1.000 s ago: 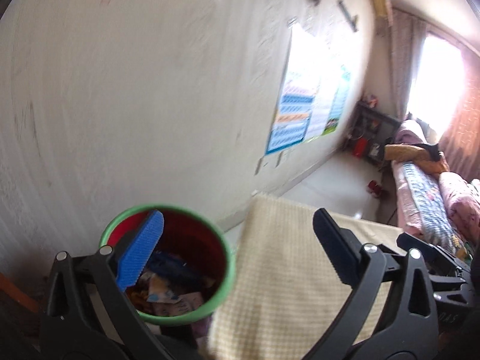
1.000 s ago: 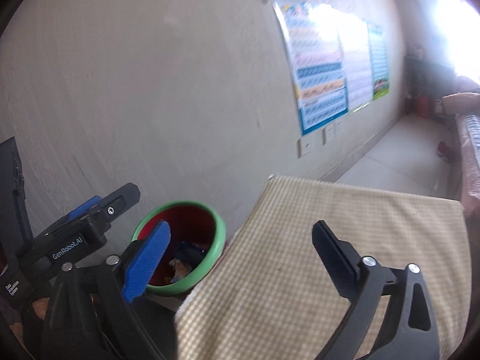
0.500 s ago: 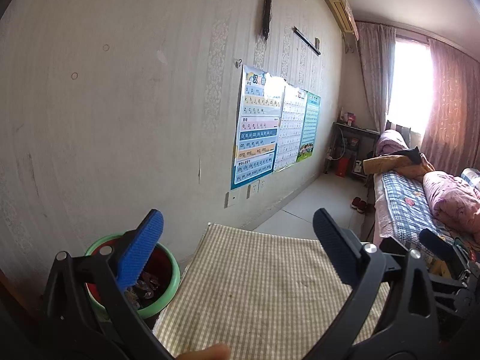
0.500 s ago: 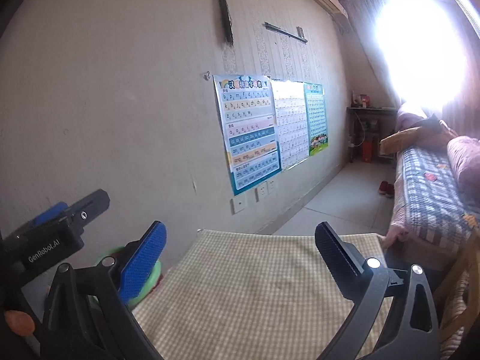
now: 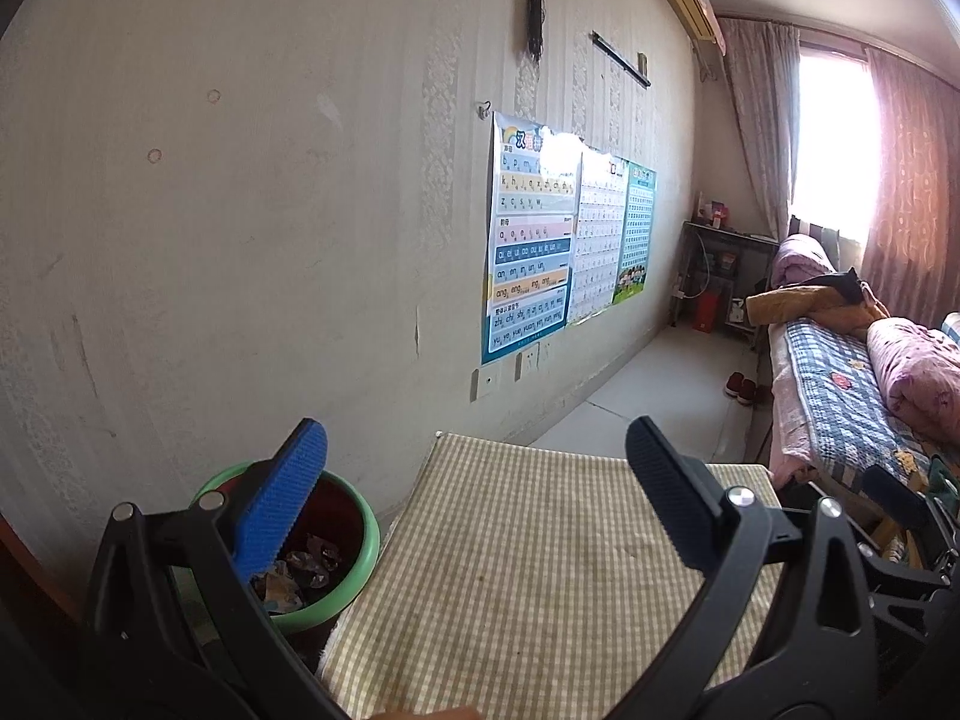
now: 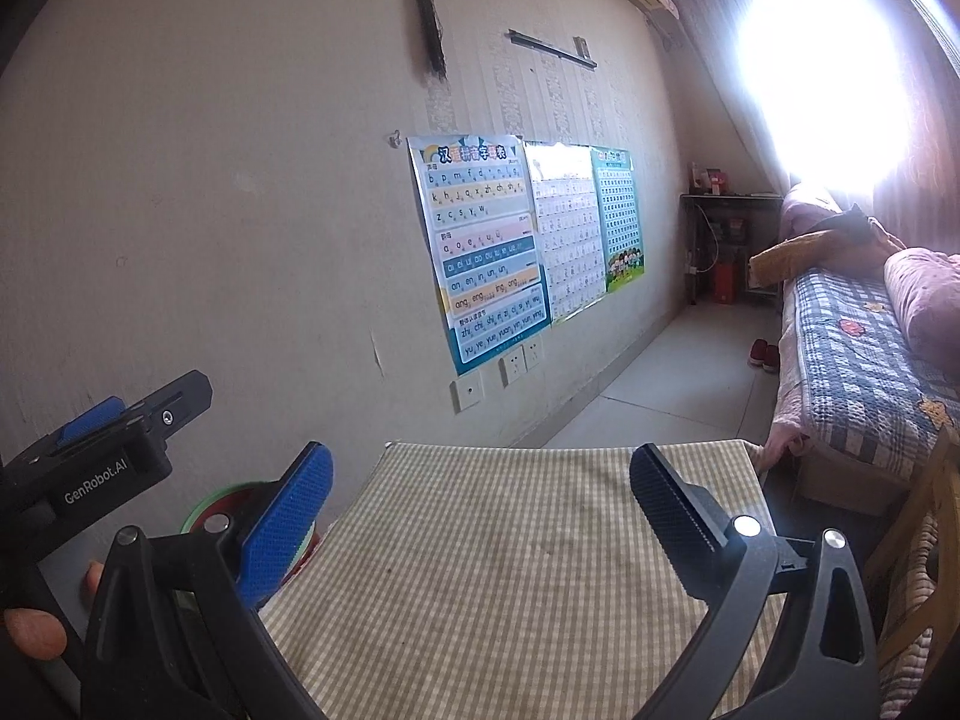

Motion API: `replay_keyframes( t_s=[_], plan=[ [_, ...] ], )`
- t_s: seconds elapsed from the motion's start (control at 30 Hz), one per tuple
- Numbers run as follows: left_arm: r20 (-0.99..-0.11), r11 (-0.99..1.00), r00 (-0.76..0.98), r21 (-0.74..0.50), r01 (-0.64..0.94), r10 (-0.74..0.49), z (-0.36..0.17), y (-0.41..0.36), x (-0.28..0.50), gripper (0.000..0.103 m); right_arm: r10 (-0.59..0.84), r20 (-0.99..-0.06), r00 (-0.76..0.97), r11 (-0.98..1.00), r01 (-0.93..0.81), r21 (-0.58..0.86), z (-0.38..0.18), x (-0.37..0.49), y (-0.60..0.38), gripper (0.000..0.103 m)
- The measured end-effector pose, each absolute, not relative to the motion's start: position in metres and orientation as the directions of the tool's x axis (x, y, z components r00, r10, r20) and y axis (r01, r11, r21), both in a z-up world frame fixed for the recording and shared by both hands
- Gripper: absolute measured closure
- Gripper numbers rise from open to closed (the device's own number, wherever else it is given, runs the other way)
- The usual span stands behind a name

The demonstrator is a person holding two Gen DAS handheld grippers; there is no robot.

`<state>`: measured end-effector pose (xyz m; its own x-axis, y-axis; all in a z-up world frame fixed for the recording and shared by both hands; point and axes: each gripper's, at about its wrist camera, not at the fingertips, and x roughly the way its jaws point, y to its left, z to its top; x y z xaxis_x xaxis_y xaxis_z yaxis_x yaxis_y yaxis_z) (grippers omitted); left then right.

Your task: Collect trash

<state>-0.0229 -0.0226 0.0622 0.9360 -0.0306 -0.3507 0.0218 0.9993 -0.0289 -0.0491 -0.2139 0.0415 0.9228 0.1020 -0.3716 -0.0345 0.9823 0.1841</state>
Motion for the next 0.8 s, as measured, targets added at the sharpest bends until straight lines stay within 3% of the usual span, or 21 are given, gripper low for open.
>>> replay_keyframes(
  t_s=[0.8],
  plan=[
    [-0.396, 0.999, 0.918, -0.025, 0.024, -0.032, 0.051, -0.020, -0.015, 0.005, 0.110, -0.423, 0.899, 0.982, -0.033, 0.187, 0.030, -0.043, -0.206, 0.007]
  ],
)
